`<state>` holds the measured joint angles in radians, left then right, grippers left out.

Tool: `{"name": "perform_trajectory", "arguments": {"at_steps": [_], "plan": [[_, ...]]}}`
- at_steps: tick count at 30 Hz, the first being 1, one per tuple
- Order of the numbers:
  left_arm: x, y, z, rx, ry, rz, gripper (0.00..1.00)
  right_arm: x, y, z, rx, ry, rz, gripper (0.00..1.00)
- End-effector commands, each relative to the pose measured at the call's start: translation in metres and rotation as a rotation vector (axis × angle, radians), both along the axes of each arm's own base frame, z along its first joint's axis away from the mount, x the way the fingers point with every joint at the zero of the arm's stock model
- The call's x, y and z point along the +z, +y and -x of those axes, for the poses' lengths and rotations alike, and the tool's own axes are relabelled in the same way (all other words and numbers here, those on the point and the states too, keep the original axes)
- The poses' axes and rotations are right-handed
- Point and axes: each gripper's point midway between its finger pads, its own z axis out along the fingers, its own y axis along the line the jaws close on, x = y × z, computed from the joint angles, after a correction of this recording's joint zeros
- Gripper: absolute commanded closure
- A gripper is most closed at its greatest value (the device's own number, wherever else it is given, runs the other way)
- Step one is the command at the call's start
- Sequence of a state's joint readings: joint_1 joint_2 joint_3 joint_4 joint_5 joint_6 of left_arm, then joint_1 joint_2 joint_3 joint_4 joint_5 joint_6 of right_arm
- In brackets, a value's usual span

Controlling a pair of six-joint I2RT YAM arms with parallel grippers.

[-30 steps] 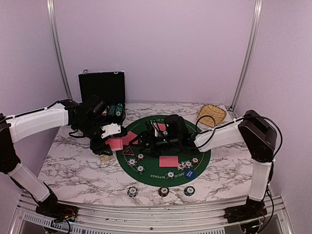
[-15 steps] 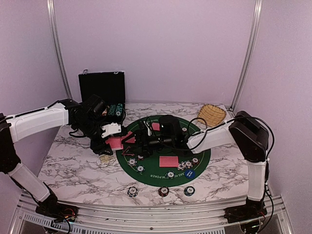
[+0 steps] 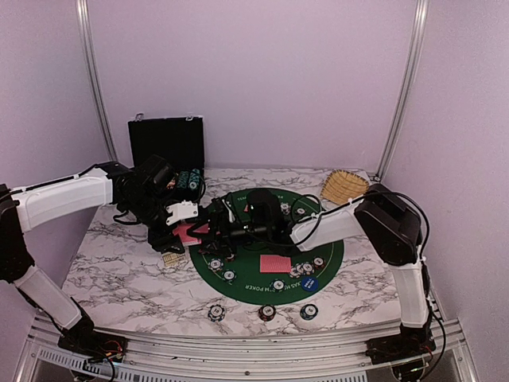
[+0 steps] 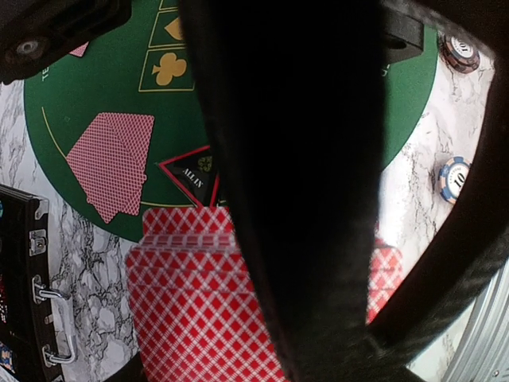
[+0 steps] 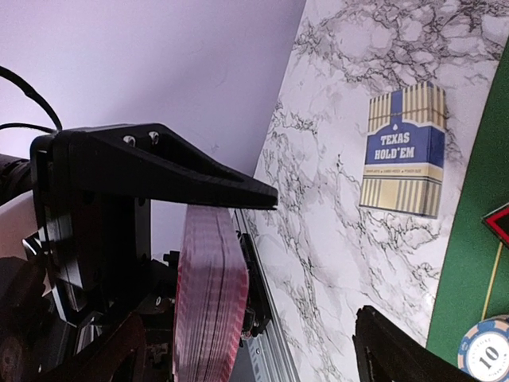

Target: Distribute texas hold em gaming equipment

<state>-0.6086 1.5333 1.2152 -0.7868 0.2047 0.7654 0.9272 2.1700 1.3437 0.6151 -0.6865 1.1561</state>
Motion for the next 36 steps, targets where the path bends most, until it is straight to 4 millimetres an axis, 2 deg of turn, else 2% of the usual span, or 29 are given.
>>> {"name": "perform_trajectory", "arguments": {"at_steps": [1,9,18,23,28,29,36], "plan": [[0.008,-0.007,-0.003,0.000,-0.005,0.022,0.80,0.011,0.017,0.002,0.032,-0.012,-0.053,0.11],[0.011,-0.009,-0.002,-0.007,-0.009,0.028,0.80,0.003,0.033,-0.001,0.044,0.010,-0.055,0.14],[0.008,-0.009,0.000,-0.017,-0.005,0.023,0.80,-0.006,0.039,-0.006,0.042,0.035,-0.049,0.15],[0.006,-0.007,0.001,-0.015,-0.007,0.013,0.81,-0.018,0.033,-0.012,0.017,0.053,-0.007,0.18],[0.005,-0.005,0.001,-0.015,-0.009,0.007,0.81,-0.030,0.017,-0.019,-0.020,0.077,0.031,0.23],[0.005,-0.005,0.001,-0.014,-0.010,0.002,0.81,-0.028,0.009,-0.022,-0.033,0.076,0.032,0.27],[0.003,-0.004,0.001,-0.013,-0.008,-0.002,0.81,-0.021,-0.001,-0.021,-0.034,0.062,0.031,0.36]]}}
